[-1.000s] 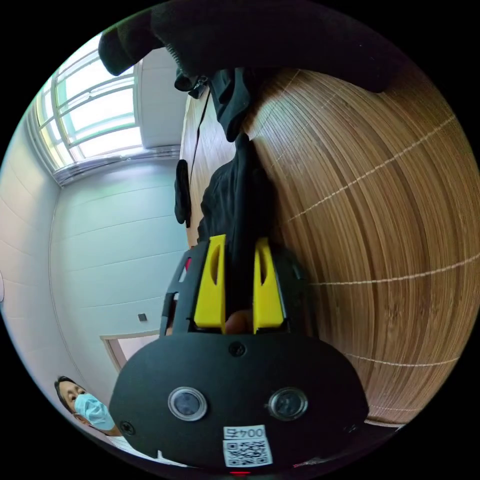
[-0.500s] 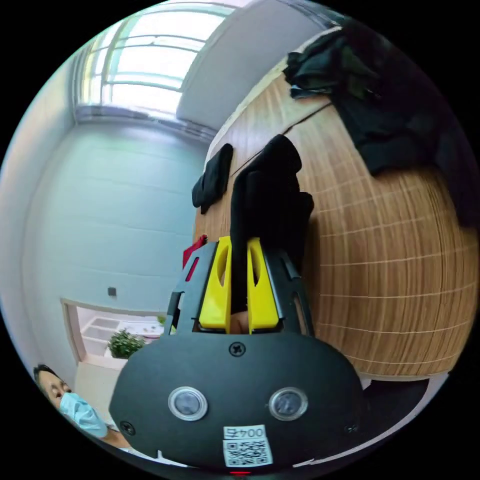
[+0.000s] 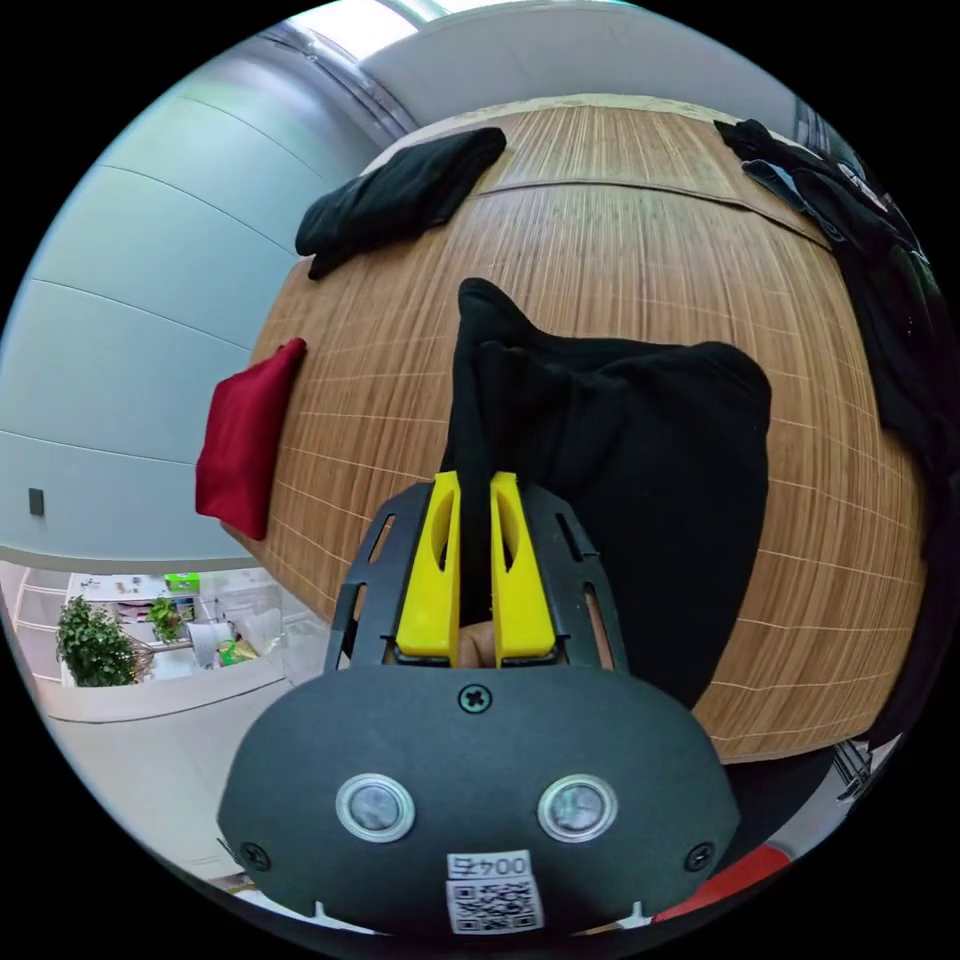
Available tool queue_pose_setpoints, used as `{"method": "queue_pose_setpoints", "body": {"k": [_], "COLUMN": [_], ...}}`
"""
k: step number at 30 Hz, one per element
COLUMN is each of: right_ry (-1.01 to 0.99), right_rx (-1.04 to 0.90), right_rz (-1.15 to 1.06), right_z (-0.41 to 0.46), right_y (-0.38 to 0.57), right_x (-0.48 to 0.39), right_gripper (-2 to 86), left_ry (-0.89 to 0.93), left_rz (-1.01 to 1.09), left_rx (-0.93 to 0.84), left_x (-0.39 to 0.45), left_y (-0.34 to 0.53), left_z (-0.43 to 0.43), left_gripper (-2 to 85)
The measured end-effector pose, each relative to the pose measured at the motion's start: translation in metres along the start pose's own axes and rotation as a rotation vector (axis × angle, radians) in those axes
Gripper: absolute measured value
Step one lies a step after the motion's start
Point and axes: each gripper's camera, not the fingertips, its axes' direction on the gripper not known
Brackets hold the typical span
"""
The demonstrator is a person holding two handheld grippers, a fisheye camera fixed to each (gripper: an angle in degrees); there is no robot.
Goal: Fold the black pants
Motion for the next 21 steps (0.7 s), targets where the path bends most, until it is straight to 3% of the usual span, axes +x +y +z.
{"method": "queue_pose_setpoints", "body": {"k": [9,13,21], "right_ry": [0.124,0.235,0.231], "right_rx": [0.031,-0.045,0.373], "right_rz": [0.012,-0.118,-0.351], "right_z": [0.034,0.064,-0.036], "right_y": [0.002,0.005,0.071], "right_x": [-0.069,-0.102,-0.142], "right_gripper": [5.4,7.4,4.7], "left_ry": [0.087,0.141,0.101], "left_rz": [-0.119,-0.240,-0.204], "left_rx": [0.040,0.046,0.129], "left_x": [0.027,0.033,0.103], "left_y": [-0.042,-0.046,-0.045], "left_z": [-0.041,-0.056,-0.109], "left_gripper": [2.3,2.3,2.1]}}
